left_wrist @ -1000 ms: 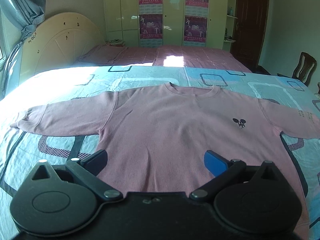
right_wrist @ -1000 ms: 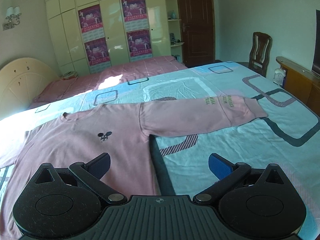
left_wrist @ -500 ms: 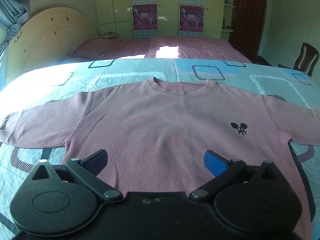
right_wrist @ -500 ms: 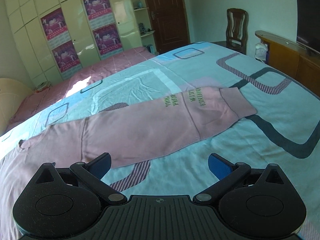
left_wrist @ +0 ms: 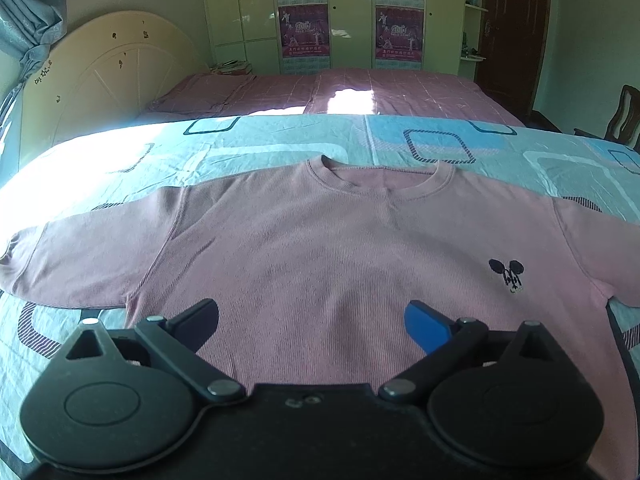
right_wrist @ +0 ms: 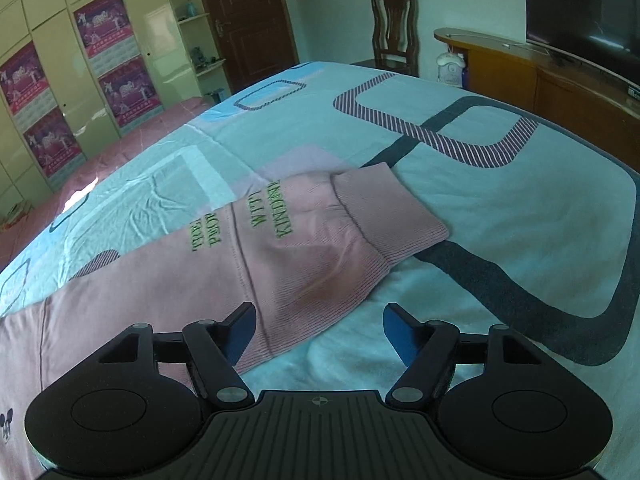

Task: Fold small clothes
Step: 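Grasp the printed sleeve cuff with the right tool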

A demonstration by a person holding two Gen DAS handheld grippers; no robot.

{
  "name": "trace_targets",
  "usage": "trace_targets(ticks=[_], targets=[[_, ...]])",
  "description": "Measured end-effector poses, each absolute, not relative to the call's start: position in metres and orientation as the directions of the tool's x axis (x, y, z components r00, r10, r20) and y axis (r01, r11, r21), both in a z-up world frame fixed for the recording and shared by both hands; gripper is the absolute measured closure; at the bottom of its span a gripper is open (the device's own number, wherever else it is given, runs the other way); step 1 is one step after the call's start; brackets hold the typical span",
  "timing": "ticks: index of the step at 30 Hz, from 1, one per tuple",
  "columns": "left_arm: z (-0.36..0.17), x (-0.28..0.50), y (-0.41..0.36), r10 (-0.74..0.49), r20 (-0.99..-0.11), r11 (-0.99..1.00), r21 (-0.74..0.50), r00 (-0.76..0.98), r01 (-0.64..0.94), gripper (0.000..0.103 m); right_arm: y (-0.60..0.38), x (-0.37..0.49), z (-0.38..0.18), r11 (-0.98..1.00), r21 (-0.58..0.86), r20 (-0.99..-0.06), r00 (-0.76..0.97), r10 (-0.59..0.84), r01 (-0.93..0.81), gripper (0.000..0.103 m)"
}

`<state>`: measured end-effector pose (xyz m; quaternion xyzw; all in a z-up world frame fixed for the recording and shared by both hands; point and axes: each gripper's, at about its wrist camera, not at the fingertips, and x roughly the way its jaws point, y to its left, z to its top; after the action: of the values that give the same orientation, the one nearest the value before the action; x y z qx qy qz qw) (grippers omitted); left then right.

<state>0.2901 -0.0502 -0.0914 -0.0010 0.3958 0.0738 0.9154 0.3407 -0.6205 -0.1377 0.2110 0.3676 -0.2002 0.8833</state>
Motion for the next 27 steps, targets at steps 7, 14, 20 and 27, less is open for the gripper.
trace_targets(ticks=[7, 14, 20, 27], targets=[[-0.096, 0.298, -0.047, 0.135, -0.741, 0.989, 0.064, 0.658, -0.131, 0.009, -0.642, 0.352, -0.149, 0.785, 0.268, -0.727, 0.652, -0.215, 0.558, 0.073], [-0.101, 0.308, -0.046, 0.123, -0.751, 0.991, 0.061, 0.649, -0.117, 0.017, -0.639, 0.358, -0.147, 0.809, 0.278, -0.697, 0.688, -0.202, 0.519, 0.099], [-0.106, 0.317, -0.04, 0.091, -0.761, 0.994, 0.034, 0.642, -0.101, 0.021, -0.61, 0.362, -0.121, 0.867, 0.266, -0.623, 0.761, -0.18, 0.422, 0.1], [-0.113, 0.327, -0.032, 0.073, -0.774, 0.994, 0.008, 0.629, -0.105, 0.021, -0.515, 0.377, -0.072, 0.947, 0.278, -0.509, 0.86, 0.004, 0.16, 0.1]])
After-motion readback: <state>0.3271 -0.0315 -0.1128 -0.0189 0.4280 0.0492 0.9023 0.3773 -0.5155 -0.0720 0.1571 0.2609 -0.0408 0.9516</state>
